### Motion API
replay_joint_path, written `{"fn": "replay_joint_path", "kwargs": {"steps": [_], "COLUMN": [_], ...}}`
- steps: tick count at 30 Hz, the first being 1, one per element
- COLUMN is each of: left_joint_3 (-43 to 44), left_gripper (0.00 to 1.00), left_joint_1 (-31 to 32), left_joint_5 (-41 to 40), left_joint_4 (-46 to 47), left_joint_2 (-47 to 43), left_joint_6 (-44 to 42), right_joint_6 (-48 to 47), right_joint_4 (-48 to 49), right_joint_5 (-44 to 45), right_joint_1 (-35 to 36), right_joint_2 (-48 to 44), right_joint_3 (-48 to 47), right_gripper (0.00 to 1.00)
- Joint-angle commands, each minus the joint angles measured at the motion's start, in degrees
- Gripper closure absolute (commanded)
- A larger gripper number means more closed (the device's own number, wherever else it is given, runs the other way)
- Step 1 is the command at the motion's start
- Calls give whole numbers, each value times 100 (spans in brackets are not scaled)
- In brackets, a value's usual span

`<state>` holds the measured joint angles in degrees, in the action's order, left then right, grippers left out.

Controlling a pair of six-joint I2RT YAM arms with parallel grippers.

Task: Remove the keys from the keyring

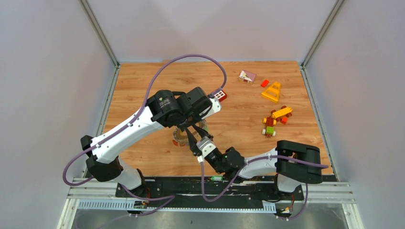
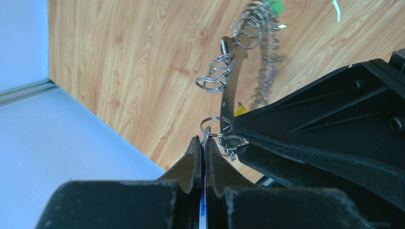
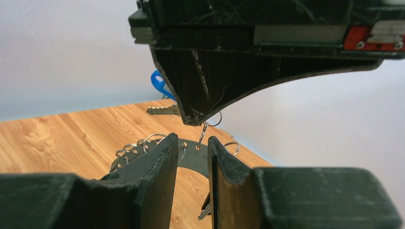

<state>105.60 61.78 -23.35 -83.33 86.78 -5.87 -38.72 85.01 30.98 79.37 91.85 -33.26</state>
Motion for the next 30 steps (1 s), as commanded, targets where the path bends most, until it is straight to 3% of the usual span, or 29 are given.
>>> {"fn": "replay_joint_path", "kwargs": {"steps": [1, 30], "left_joint_3": [242, 149], "left_gripper": [100, 100], "left_joint_1": [3, 2], "left_joint_5": [-73, 85], "left_joint_4": [194, 257], "left_joint_2": [-267, -346], "left_joint_6": [-51, -107], "right_joint_6": [-96, 284], "right_joint_4": [631, 631], "right_joint_5": [179, 81], "right_joint_1": [21, -273], "right_joint_2": [47, 261], "right_joint_3": [-271, -482], "right_gripper": [70, 75]}}
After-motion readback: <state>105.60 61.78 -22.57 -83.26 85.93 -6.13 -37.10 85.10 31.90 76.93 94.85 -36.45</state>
